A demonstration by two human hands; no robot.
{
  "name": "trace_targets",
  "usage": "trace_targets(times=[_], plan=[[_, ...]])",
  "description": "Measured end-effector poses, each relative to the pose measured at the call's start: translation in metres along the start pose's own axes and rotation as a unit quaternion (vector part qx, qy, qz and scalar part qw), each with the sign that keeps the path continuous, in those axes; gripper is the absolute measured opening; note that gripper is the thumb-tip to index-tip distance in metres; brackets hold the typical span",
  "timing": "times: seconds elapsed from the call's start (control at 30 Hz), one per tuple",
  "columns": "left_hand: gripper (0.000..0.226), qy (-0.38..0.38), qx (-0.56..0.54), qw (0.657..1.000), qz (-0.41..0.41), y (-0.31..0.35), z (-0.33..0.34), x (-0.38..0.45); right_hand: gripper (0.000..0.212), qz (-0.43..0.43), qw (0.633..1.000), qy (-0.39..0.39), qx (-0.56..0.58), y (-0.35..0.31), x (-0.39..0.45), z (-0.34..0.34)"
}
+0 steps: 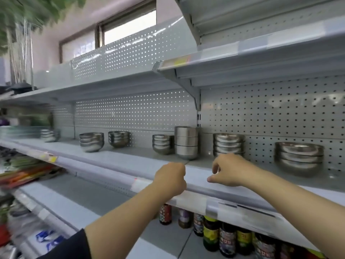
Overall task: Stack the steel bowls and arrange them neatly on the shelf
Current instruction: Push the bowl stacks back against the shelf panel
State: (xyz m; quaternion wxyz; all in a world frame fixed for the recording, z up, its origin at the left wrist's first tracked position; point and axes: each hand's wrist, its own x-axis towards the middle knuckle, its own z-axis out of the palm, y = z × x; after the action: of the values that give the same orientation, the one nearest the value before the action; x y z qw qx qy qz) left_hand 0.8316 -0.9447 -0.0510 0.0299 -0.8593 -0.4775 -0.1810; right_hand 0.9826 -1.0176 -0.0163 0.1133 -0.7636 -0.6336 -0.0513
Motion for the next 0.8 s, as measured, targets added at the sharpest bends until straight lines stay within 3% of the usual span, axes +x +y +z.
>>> trace_targets(times=[0.37, 0.5, 0.63, 0.8], plan=[[0.036, 0.005, 0.01, 1.0, 0.027, -0.081, 0.009, 0.093, 0.028, 0.056, 0.998, 0.008, -0.005, -0.036, 0.111, 0.024], [0.031, 0.012, 0.014, 0.999, 0.041, -0.1, 0.009, 0.129, 0.023, 0.079, 0.997, 0.011, 0.004, -0.042, 0.138, 0.029], [0.008, 0.006, 0.005, 0.998, 0.065, -0.105, 0.015, 0.16, 0.025, 0.111, 0.994, 0.012, 0.008, -0.046, 0.156, 0.037], [0.019, -0.017, 0.022, 0.997, 0.076, -0.107, 0.023, 0.189, 0.021, 0.139, 0.99, -0.005, 0.009, -0.048, 0.167, 0.04]])
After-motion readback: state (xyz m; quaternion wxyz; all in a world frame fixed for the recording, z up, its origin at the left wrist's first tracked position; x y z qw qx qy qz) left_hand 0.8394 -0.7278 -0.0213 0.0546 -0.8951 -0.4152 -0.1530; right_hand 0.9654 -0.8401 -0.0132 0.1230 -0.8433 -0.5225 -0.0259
